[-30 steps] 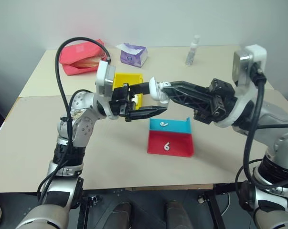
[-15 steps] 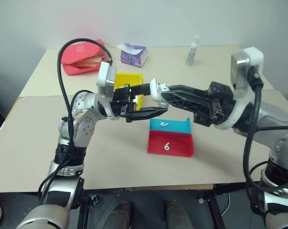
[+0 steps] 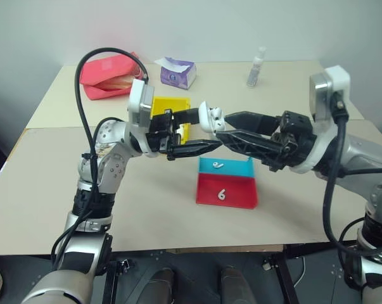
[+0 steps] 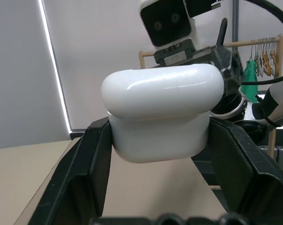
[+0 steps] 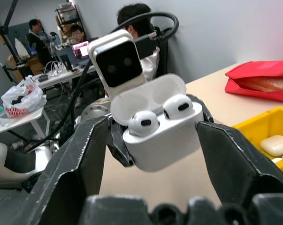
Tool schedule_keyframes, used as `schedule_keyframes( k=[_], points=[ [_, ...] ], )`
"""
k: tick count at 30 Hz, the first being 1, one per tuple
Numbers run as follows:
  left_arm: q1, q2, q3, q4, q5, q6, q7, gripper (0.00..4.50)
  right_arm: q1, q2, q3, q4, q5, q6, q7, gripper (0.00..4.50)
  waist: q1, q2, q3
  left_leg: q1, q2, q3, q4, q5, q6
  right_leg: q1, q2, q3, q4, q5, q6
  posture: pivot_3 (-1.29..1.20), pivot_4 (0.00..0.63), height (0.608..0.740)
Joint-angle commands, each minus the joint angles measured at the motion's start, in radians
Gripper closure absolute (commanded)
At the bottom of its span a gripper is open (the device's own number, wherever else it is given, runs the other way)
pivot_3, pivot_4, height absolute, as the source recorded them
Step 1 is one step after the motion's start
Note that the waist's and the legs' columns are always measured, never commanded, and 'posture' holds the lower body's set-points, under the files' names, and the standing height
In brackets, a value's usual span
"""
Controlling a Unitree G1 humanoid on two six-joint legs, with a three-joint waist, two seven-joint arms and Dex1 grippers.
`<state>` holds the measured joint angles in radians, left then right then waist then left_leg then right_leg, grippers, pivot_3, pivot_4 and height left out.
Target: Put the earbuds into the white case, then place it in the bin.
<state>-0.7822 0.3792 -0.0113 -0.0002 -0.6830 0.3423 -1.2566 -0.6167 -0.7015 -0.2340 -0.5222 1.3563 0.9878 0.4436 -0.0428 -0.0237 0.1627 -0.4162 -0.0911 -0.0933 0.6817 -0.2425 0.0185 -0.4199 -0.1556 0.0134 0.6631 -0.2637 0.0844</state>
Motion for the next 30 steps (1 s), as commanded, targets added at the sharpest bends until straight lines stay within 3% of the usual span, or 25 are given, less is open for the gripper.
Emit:
schedule_keyframes(
  k=[1, 2, 5, 13, 14, 21, 30],
  points=[
    [-0.017, -0.001, 0.019, 0.002, -0.003, -0.017, -0.001, 1.71, 0.009, -0.022, -0.043, -0.009, 0.001, -0.049, 0.036, 1.02, 0.0, 0.0, 0.0, 0.0, 0.0, 0.0, 0.0, 0.0, 0.0, 0.0, 0.0, 0.0, 0.0, 0.0, 0.0, 0.0, 0.15, 0.74],
    [-0.016, 0.001, 0.018, 0.006, 0.0, -0.017, -0.002, 1.71, 0.013, -0.029, -0.047, -0.008, -0.006, -0.056, 0.049, 1.02, 0.0, 0.0, 0.0, 0.0, 0.0, 0.0, 0.0, 0.0, 0.0, 0.0, 0.0, 0.0, 0.0, 0.0, 0.0, 0.0, 0.15, 0.74],
    [-0.014, 0.008, 0.006, 0.043, 0.024, -0.017, -0.006, 1.71, 0.003, -0.082, -0.061, 0.031, -0.083, -0.083, 0.097, 1.59, 0.001, 0.0, 0.0, 0.0, 0.0, 0.0, 0.0, 0.0, 0.0, 0.0, 0.0, 0.0, 0.0, 0.0, 0.0, 0.0, 0.15, 0.74],
    [0.011, -0.012, -0.071, 0.072, 0.108, -0.047, -0.021, 1.71, -0.173, -0.206, 0.099, 0.109, -0.309, -0.1, 0.257, 4.34, -0.002, 0.0, 0.0, 0.0, 0.001, 0.003, 0.0, 0.0, 0.001, -0.001, 0.001, 0.0, 0.0, 0.0, 0.0, 0.0, 0.15, 0.74],
    [0.014, -0.019, -0.087, 0.081, 0.128, -0.061, -0.022, 1.71, -0.208, -0.21, 0.133, 0.118, -0.341, -0.102, 0.28, 4.49, -0.001, 0.0, 0.0, 0.0, 0.001, 0.002, 0.0, 0.0, 0.001, 0.0, 0.001, 0.0, -0.001, 0.0, 0.0, 0.0, 0.15, 0.74],
    [-0.007, -0.078, -0.126, 0.133, 0.185, -0.109, -0.006, 1.71, -0.481, -0.169, 0.386, 0.201, -0.499, -0.003, 0.383, 4.49, -0.001, 0.0, 0.0, 0.0, 0.002, 0.005, 0.0, -0.001, 0.001, -0.002, 0.001, 0.001, -0.001, 0.0, 0.0, 0.0, 0.15, 0.74],
    [0.017, -0.096, -0.106, 0.092, 0.195, -0.112, 0.054, 1.71, -0.458, -0.237, 0.475, 0.176, -0.649, -0.076, 0.614, 4.49, 0.009, 0.0, 0.0, -0.001, 0.0, 0.006, 0.002, -0.002, 0.003, -0.002, -0.001, 0.001, -0.001, 0.0, 0.0, 0.0, 0.15, 0.74]
  ],
)
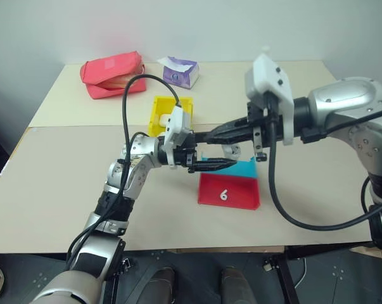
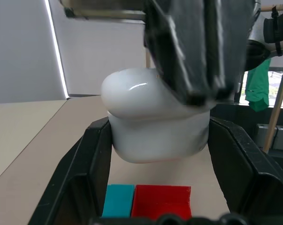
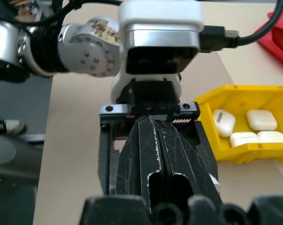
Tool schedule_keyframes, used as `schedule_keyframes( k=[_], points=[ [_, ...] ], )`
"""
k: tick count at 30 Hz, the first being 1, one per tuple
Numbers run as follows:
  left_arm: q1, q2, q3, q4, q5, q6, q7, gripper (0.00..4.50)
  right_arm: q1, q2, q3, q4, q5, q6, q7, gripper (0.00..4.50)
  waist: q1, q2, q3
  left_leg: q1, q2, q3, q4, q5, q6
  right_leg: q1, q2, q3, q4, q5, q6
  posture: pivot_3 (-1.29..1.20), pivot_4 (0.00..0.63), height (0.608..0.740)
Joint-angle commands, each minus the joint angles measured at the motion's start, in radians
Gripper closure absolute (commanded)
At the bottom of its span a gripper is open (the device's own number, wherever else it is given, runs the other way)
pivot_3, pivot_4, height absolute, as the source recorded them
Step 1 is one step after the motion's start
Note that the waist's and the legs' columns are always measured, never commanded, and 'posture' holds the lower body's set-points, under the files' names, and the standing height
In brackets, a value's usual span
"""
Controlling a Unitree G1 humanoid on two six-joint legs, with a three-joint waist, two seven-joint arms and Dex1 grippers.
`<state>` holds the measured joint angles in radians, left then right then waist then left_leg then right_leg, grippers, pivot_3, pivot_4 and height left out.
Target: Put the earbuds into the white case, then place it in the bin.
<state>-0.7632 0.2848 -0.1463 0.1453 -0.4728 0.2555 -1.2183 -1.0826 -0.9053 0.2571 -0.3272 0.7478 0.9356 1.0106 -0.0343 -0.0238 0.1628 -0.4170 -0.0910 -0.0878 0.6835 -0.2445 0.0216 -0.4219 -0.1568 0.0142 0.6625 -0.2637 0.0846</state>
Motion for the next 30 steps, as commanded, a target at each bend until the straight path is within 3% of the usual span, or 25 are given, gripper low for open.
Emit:
schedule_keyframes(
  k=[1, 6, 10, 15, 18, 24, 29, 30],
  points=[
    [0.0, -0.001, 0.035, -0.06, -0.016, -0.025, 0.022, 1.71, 0.017, -0.044, -0.019, -0.02, -0.053, -0.026, 0.057, 4.49, 0.0, 0.0, 0.0, 0.0, 0.0, 0.0, 0.0, 0.0, 0.0, 0.0, 0.0, 0.0, 0.0, 0.0, 0.0, 0.0, 0.15, 0.74],
    [0.025, 0.015, 0.071, -0.107, -0.03, -0.02, 0.063, 1.71, 0.081, -0.087, -0.11, -0.027, -0.051, -0.006, 0.058, 4.49, 0.003, 0.0, 0.0, 0.0, 0.001, 0.0, 0.0, 0.0, 0.0, 0.0, 0.0, 0.0, 0.0, 0.0, 0.0, 0.0, 0.15, 0.74],
    [0.045, 0.004, 0.109, -0.138, -0.037, -0.013, 0.146, 1.71, 0.17, -0.047, -0.238, -0.063, -0.029, -0.02, -0.016, 4.49, 0.006, 0.0, 0.0, 0.0, 0.001, 0.001, 0.0, 0.0, 0.0, -0.001, 0.0, 0.0, 0.0, 0.0, 0.0, 0.0, 0.15, 0.74],
    [0.088, -0.04, 0.158, -0.182, 0.038, -0.04, 0.359, 1.71, 0.335, 0.058, -0.448, -0.154, 0.004, -0.044, -0.189, 4.49, 0.02, 0.0, 0.0, 0.0, 0.001, 0.001, 0.0, 0.0, 0.0, 0.0, -0.001, 0.0, 0.0, 0.0, 0.0, 0.0, 0.15, 0.74],
    [0.082, -0.076, 0.185, -0.141, 0.158, -0.079, 0.581, 1.71, 0.485, 0.048, -0.447, -0.274, -0.109, -0.072, -0.293, 4.49, 0.029, -0.001, 0.0, 0.0, 0.0, 0.001, 0.001, 0.0, 0.0, 0.0, -0.002, 0.0, 0.001, 0.0, 0.0, 0.0, 0.15, 0.74],
    [-0.053, -0.117, 0.188, 0.123, 0.369, -0.092, 0.935, 1.71, 0.558, 0.128, -0.389, -0.38, -0.149, -0.043, -0.446, 4.49, 0.034, -0.001, 0.0, 0.0, -0.001, 0.003, 0.002, 0.001, -0.001, 0.0, -0.003, 0.0, 0.001, 0.0, 0.001, 0.0, 0.15, 0.74],
    [-0.232, -0.157, 0.167, 0.478, 0.446, -0.174, 1.048, 1.71, 0.531, 0.164, -0.367, -0.368, -0.148, -0.052, -0.469, 4.49, 0.036, -0.001, 0.0, 0.0, -0.002, 0.003, 0.002, 0.0, 0.001, 0.0, -0.003, 0.0, 0.0, 0.001, 0.001, 0.0, 0.15, 0.74],
    [-0.264, -0.162, 0.162, 0.54, 0.463, -0.189, 1.073, 1.36, 0.528, 0.165, -0.363, -0.365, -0.149, -0.055, -0.469, 4.5, 0.036, -0.002, 0.0, 0.0, -0.003, 0.003, 0.002, -0.001, 0.001, 0.0, -0.004, -0.001, 0.0, 0.001, 0.001, 0.0, 0.15, 0.74]
  ],
)
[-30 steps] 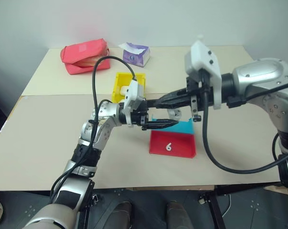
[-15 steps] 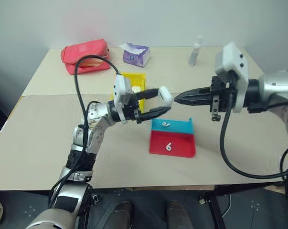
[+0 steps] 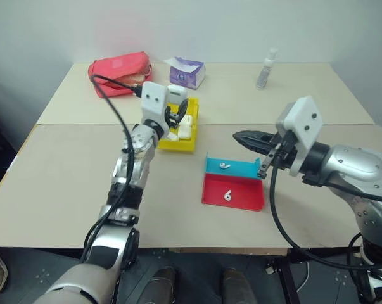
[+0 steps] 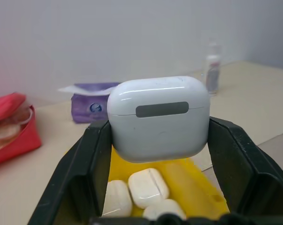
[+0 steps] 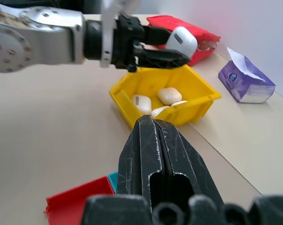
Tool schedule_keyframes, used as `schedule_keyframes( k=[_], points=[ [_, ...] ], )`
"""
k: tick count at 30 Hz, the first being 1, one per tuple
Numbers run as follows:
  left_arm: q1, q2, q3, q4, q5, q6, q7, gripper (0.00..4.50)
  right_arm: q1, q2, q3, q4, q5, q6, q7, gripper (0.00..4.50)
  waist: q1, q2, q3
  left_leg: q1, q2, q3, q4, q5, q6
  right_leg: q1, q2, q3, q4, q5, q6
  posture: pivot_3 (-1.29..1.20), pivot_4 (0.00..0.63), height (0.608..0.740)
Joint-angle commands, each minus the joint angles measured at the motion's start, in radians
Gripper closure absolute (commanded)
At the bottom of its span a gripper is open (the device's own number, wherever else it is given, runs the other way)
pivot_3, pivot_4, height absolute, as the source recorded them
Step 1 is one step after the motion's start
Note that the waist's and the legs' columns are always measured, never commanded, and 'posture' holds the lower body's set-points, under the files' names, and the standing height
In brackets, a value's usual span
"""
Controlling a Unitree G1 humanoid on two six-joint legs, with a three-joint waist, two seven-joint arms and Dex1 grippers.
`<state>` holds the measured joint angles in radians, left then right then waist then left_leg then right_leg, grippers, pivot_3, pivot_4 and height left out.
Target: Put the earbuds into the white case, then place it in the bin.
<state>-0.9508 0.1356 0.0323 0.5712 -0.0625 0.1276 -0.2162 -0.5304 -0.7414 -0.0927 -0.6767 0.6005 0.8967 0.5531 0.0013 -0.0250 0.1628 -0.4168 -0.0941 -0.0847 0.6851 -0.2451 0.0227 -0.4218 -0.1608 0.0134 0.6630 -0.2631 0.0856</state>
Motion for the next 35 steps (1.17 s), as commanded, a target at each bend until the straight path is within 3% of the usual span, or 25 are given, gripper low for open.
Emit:
schedule_keyframes(
  k=[1, 4, 8, 12, 17, 21, 30, 35],
  points=[
    [-0.099, -0.017, -0.012, 0.154, 0.051, -0.06, 0.074, 0.98, -0.026, 0.001, -0.011, -0.013, -0.004, -0.016, -0.013, 4.5, 0.0, 0.0, 0.0, 0.0, 0.0, 0.0, 0.0, 0.0, 0.0, 0.0, 0.0, 0.0, 0.0, 0.0, 0.0, 0.0, 0.15, 0.74],
    [-0.117, -0.018, -0.014, 0.205, 0.054, -0.096, 0.065, 0.06, -0.026, 0.004, -0.009, -0.013, -0.005, -0.014, -0.019, 4.5, -0.003, 0.0, 0.0, 0.0, -0.001, 0.0, 0.0, -0.001, 0.002, 0.0, -0.002, 0.0, 0.0, 0.0, 0.0, 0.0, 0.15, 0.74],
    [-0.071, 0.003, -0.001, 0.158, 0.021, -0.128, -0.007, 0.01, -0.009, 0.008, -0.014, -0.023, -0.003, -0.014, -0.028, 4.5, -0.011, 0.0, 0.0, 0.0, -0.001, 0.001, 0.0, -0.001, 0.001, -0.001, -0.002, 0.0, 0.0, 0.0, 0.0, 0.0, 0.15, 0.74],
    [0.05, 0.062, 0.032, -0.05, -0.08, -0.069, -0.158, 0.01, 0.042, 0.004, -0.019, -0.027, -0.015, -0.026, -0.032, 4.5, -0.024, 0.0, 0.0, 0.001, 0.001, 0.002, -0.001, -0.001, 0.001, -0.001, 0.0, 0.0, 0.0, 0.0, 0.0, 0.0, 0.15, 0.74],
    [0.267, 0.204, 0.019, -0.425, -0.206, 0.055, -0.39, 0.01, 0.131, -0.001, -0.02, -0.016, -0.049, -0.081, -0.018, 4.5, -0.029, 0.0, 0.0, 0.001, 0.002, 0.003, -0.001, -0.001, 0.001, -0.002, 0.0, 0.0, 0.001, 0.0, 0.0, 0.0, 0.15, 0.74],
    [0.494, 0.393, 0.047, -0.76, -0.374, 0.141, -0.618, 0.01, 0.217, 0.026, -0.052, 0.013, -0.067, -0.15, -0.016, 4.5, -0.029, 0.001, 0.0, 0.001, 0.002, 0.002, -0.002, -0.001, 0.001, -0.002, 0.0, 0.001, 0.0, 0.0, 0.0, 0.0, 0.15, 0.74],
    [0.756, 0.603, 0.226, -1.15, -0.664, 0.439, -0.622, 0.01, 0.382, 0.068, -0.162, 0.018, -0.034, -0.24, 0.017, 4.5, -0.014, 0.001, -0.001, 0.008, 0.003, 0.004, -0.005, -0.002, 0.002, 0.002, 0.001, 0.002, -0.001, 0.0, 0.0, 0.0, 0.15, 0.74],
    [0.798, 0.632, 0.289, -1.219, -0.749, 0.513, -0.555, 0.01, 0.493, 0.013, -0.193, -0.058, 0.056, -0.227, 0.119, 4.5, -0.014, 0.001, -0.001, 0.008, 0.003, 0.006, -0.006, -0.002, 0.002, 0.003, 0.001, 0.003, -0.002, 0.0, 0.0, 0.0, 0.15, 0.74]
  ],
)
